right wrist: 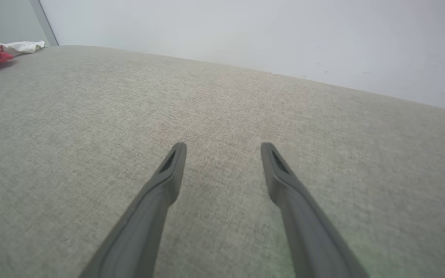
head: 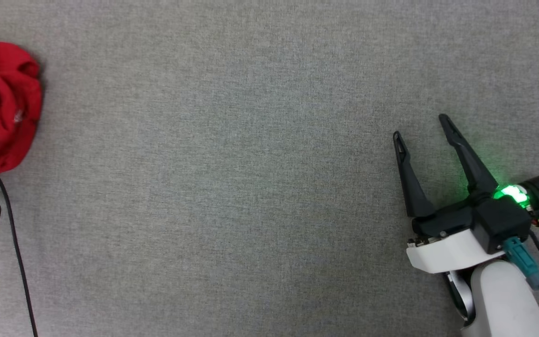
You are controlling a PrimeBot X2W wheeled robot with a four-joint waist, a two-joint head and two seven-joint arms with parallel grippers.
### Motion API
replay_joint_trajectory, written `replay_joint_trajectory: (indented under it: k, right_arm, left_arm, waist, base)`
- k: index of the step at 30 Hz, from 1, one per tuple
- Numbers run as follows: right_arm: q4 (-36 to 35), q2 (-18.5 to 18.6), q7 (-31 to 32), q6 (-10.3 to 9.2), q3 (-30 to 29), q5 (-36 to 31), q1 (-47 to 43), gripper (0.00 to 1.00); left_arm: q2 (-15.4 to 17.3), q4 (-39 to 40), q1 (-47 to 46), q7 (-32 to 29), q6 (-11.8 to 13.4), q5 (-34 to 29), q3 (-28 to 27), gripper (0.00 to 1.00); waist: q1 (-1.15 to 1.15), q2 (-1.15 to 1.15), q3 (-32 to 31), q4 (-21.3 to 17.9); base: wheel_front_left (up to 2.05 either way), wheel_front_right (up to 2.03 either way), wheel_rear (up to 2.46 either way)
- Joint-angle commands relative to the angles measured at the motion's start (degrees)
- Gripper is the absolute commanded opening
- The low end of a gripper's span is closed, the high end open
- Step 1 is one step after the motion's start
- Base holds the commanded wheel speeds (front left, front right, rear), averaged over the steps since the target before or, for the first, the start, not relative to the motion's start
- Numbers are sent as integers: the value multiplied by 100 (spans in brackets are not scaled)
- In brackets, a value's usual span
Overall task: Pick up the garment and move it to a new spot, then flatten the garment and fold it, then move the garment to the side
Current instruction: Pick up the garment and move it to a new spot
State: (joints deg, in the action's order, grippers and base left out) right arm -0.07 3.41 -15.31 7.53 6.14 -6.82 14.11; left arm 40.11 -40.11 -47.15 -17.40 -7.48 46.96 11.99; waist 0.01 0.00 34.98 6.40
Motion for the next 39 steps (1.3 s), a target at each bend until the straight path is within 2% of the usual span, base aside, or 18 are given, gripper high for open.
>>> replay_joint_trajectory:
  k: [1,7,11,16,22,30,35,39]
  right_arm:
    - [97,18,28,-8,-11,-43,-76,100]
    - [215,-14,12,-7,2,203,-141,100]
    - [355,-36,12,-7,102,289,-223,100]
    - [485,-57,12,-7,62,558,-345,100]
    - [563,-60,12,-7,27,998,-511,100]
    - [622,-60,11,-7,-148,1277,-649,100]
    - [601,-60,12,-7,-375,1341,-617,100]
    - [555,-59,11,-7,-614,1538,-537,100]
  left_arm:
    - [-58,-12,95,110,1,11,56,0]
    - [169,-14,182,1448,2,-97,212,0]
    - [306,30,282,2071,2,-245,365,0]
    - [473,328,439,2516,4,-490,623,0]
    - [271,1049,662,2506,24,-884,1151,0]
    - [-398,2201,904,2098,265,-1097,1778,0]
    - [-1090,2654,1036,1829,377,-1224,2354,0]
    - [-1725,2595,1162,1723,344,-1380,2938,0]
  waist:
    - [-1,0,-81,21]
    - [-1,0,-611,45]
    - [-1,0,-1074,1]
    - [-1,0,-1660,-128]
    - [-1,0,-2163,-288]
    - [-1,0,-2497,-648]
    - [-1,0,-2543,-952]
    - [-1,0,-2499,-1215]
  base:
    - [0,0,0]
    - [0,0,0]
    - [0,0,0]
    - [0,0,0]
    - [0,0,0]
    - [0,0,0]
    - [0,0,0]
    - [0,0,0]
